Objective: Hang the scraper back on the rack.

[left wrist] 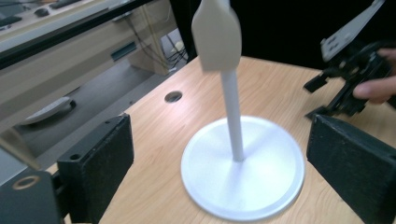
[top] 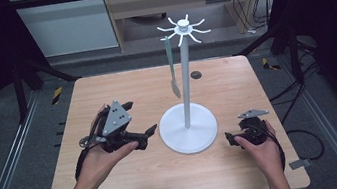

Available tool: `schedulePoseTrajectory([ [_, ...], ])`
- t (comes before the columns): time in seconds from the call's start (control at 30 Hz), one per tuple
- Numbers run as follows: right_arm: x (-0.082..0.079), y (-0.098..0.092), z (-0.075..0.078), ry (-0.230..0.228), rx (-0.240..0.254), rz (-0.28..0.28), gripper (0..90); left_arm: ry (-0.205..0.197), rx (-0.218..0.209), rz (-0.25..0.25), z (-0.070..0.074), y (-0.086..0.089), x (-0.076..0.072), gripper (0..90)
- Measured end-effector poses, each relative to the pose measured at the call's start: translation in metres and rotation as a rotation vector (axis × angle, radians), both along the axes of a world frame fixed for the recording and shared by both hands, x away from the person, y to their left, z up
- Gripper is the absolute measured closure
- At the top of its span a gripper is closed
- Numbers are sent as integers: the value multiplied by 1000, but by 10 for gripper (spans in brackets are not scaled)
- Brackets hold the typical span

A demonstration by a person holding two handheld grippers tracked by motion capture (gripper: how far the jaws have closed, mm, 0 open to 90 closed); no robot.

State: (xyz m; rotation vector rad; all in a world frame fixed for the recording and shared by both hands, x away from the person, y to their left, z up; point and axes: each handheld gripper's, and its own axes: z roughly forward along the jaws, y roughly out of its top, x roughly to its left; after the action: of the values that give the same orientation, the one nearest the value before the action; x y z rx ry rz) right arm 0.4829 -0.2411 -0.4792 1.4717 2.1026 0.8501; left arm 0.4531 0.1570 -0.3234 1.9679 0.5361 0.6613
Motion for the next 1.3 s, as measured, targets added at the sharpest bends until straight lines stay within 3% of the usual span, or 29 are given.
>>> schedulePoseTrajectory([
  [0.17, 0, 0, 0, 0, 2, 3, 85, 1, 34, 44, -26, 12, 3, 52],
  [0.37, -1, 1, 0, -6, 4, 2, 83, 43, 29, 89, -59, 30, 7, 51],
  [0.7, -2, 2, -1, 1, -7, 0, 77, 98, 17, 199, -98, 75, 14, 50],
  [0.83, -2, 2, -1, -2, -2, 0, 76, 105, 44, 233, -105, 88, 17, 50],
  [1.2, -1, 2, -1, -5, -4, 5, 77, 147, 12, 329, -125, 123, 20, 53],
  [1.3, -1, 3, 0, -2, 2, 7, 77, 142, 43, 330, -129, 124, 20, 52],
])
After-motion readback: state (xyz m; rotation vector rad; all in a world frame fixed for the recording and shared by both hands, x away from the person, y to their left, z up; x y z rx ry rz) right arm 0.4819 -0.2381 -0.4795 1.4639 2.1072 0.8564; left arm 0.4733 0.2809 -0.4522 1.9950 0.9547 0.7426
